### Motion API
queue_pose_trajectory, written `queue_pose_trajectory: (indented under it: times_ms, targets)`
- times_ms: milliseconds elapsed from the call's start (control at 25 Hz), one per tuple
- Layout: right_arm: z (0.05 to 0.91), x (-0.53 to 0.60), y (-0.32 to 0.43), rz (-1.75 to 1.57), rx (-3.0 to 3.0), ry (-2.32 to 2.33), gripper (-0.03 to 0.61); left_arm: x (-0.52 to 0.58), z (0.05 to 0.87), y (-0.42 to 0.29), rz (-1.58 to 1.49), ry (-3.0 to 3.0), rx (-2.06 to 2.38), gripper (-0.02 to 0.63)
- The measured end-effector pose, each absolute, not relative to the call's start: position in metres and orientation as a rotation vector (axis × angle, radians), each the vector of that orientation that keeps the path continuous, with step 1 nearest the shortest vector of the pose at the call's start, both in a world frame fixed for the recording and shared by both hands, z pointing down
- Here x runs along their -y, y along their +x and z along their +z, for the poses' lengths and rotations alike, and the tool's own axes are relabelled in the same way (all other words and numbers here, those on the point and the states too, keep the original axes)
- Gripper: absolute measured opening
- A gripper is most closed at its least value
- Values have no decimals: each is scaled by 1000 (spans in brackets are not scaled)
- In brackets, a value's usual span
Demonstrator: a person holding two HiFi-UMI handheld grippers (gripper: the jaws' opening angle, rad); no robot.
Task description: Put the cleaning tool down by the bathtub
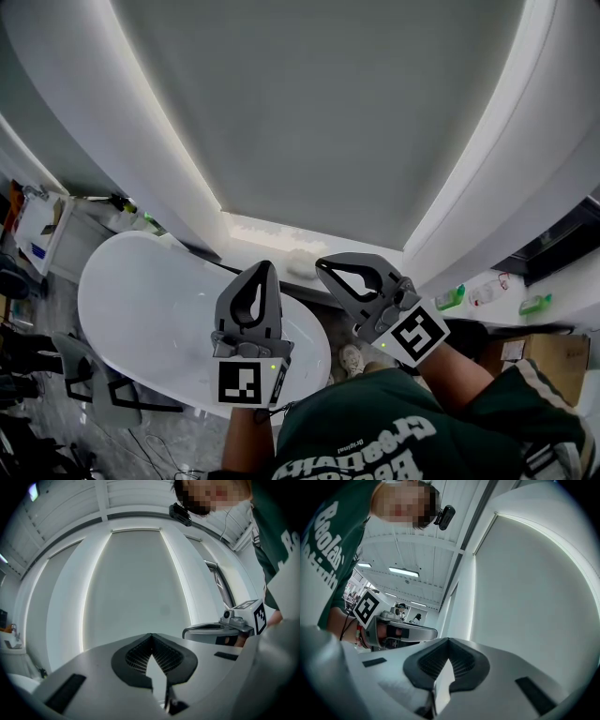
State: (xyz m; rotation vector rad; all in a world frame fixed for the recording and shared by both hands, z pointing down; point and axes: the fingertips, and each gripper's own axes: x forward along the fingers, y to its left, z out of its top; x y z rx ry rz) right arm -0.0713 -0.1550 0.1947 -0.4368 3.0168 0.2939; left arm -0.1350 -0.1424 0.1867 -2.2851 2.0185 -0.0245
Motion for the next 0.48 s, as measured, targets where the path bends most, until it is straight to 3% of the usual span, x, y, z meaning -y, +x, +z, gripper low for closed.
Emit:
queue_pose_trajectory:
  times_ms: [480]
  targets:
    - [201, 160, -67, 297, -3041, -440, 14, 144, 189, -128, -38, -2283, -2019, 9]
